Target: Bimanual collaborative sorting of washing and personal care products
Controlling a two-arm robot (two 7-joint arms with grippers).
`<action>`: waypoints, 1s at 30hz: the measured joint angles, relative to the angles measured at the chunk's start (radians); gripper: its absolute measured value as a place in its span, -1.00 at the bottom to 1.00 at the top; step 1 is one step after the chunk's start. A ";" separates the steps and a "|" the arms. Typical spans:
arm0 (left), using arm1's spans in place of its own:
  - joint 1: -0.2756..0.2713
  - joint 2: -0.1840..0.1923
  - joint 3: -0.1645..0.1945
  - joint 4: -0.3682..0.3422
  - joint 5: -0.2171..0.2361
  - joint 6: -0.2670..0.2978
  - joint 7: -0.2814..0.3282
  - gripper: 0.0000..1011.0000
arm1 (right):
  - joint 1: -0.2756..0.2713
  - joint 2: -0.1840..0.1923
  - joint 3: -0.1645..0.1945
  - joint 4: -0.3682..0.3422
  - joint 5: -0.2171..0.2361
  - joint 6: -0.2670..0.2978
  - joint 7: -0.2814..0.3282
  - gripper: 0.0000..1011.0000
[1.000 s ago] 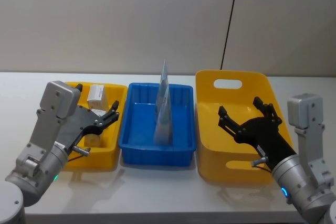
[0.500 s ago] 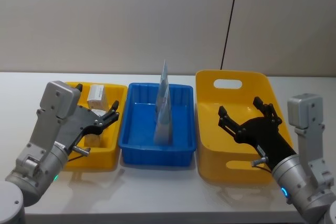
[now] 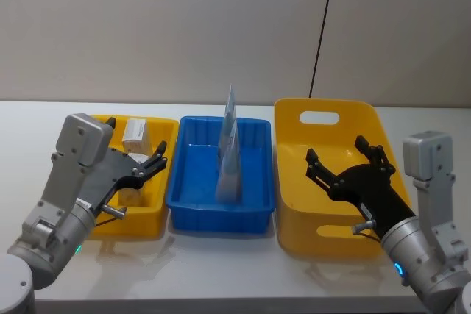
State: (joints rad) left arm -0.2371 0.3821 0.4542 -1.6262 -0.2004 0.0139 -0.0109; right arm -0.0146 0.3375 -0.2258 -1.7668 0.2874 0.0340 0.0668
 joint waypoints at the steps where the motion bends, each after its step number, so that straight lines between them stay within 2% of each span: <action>1: 0.000 0.000 0.000 0.000 0.000 0.000 0.000 0.98 | 0.000 0.000 0.000 0.000 0.000 0.000 0.000 0.98; 13: -0.002 -0.003 -0.001 0.001 -0.001 0.011 -0.001 0.98 | 0.000 0.000 0.000 0.000 0.000 0.000 0.000 0.98; 19: -0.003 -0.009 -0.008 -0.001 -0.012 0.060 -0.003 0.98 | 0.000 0.000 0.000 0.000 0.000 0.000 0.000 0.98; 30: -0.004 -0.022 -0.026 -0.010 -0.051 0.198 -0.011 0.98 | 0.000 0.000 0.000 0.000 0.000 0.000 0.000 0.98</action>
State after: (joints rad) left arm -0.2409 0.3606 0.4285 -1.6361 -0.2511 0.2115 -0.0218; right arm -0.0146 0.3375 -0.2258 -1.7668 0.2873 0.0340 0.0668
